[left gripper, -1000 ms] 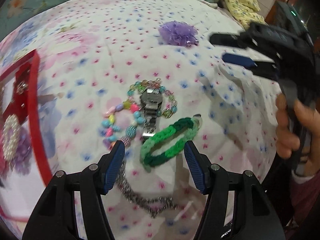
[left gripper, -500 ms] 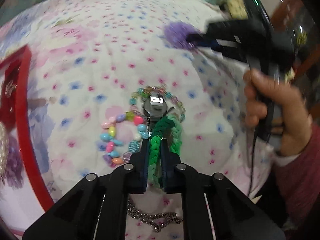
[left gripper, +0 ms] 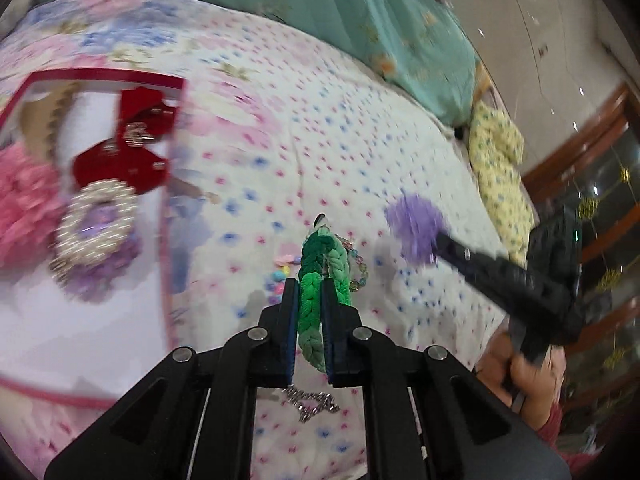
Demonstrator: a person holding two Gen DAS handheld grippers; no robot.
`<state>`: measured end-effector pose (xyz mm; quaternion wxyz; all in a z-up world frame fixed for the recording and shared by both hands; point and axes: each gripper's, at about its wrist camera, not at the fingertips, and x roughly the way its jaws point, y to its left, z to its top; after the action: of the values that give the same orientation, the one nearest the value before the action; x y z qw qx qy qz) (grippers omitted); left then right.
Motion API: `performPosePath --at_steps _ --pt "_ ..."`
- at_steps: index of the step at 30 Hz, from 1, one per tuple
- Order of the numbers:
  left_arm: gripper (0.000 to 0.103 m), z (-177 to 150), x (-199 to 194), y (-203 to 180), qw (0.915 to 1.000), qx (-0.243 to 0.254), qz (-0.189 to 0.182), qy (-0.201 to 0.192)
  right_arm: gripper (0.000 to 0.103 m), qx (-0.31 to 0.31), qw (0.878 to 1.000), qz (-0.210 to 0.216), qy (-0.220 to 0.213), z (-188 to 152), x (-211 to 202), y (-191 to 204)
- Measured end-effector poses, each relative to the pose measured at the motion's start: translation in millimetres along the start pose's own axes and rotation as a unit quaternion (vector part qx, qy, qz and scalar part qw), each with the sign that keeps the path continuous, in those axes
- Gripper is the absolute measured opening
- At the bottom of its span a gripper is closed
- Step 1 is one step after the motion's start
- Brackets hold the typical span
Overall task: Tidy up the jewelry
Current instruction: 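Carry the green hair tie with the left tool while the right tool carries the purple scrunchie to the tray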
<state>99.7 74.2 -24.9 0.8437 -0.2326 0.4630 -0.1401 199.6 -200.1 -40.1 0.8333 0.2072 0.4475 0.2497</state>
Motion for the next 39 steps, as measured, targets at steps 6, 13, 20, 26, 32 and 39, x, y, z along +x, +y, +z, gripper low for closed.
performPosePath --at_steps 6,13,20,26,32,39 --pt "0.009 -10 -31 30 0.9986 -0.039 0.018 -0.032 0.012 -0.032 0.999 0.026 0.029 -29 4 36" --pt "0.009 -27 -64 63 0.9947 -0.076 0.038 -0.059 0.012 -0.067 0.995 0.048 0.058 -50 18 74" --pt "0.009 -40 -85 94 0.9894 -0.109 0.052 -0.080 0.012 -0.090 0.990 0.065 0.086 -70 32 101" --pt "0.009 -43 -97 119 0.9845 -0.135 0.058 -0.095 0.012 -0.114 0.985 0.077 0.106 -81 49 129" --pt "0.009 -38 -94 133 0.9836 -0.139 0.066 -0.094 0.012 -0.147 0.979 0.082 0.119 -88 70 158" --pt "0.009 -23 -79 145 0.9848 -0.123 0.091 -0.081 0.012 -0.171 0.972 0.074 0.141 -95 103 178"
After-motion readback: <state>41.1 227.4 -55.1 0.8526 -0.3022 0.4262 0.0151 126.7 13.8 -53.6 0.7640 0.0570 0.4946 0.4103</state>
